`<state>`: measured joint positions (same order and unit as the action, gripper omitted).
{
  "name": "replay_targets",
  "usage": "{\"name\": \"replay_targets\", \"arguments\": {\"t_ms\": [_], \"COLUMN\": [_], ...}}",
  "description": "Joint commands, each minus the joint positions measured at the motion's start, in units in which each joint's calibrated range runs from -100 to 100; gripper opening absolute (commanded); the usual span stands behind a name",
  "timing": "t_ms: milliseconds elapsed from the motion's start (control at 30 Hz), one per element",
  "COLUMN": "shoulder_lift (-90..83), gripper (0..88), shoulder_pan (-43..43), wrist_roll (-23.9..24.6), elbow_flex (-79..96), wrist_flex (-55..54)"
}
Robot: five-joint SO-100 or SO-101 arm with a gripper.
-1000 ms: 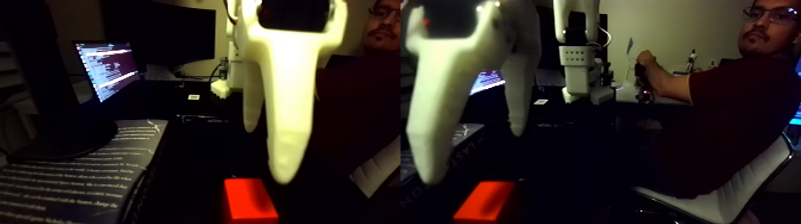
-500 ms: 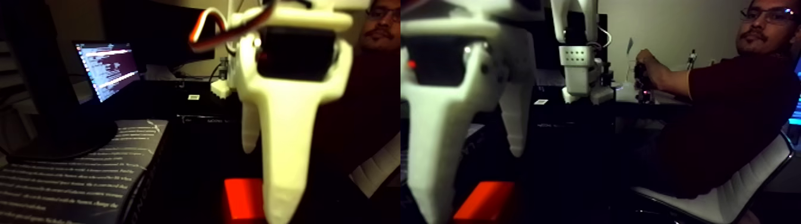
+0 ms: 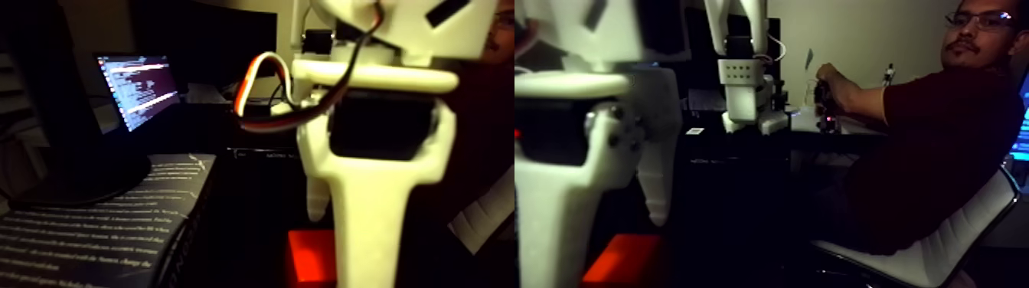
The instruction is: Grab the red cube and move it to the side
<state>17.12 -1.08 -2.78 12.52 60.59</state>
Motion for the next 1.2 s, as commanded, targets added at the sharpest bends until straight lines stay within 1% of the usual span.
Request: {"name": "replay_targets", "arguments": {"t_ms": [0,167,333,467,533,700,800,1067,1167], "shoulder_lift": [0.4,1.7,1.8,2.0,2.0,3.1,4.3,5.1,5.1], "gripper": [36.0,36.0,36.0,36.0,36.0,36.0,36.0,36.0,33.0], "shoulder_pan": [0.0,-0.5,-0.6,-1.7,-1.8,-2.7,-3.0,-3.2,-3.0], "wrist_roll": [-0.8,-2.2,-4.5,-4.7,-5.5,-5.3,-5.3,-5.2,-5.2], "elbow_flex": [-2.0,-2.0,-2.6,-3.2,-3.2,-3.6,-5.2,-5.8,-5.8], "wrist_flex": [-1.5,-3.9,-3.8,-3.7,-3.4,-2.9,0.0,0.6,0.6]}}
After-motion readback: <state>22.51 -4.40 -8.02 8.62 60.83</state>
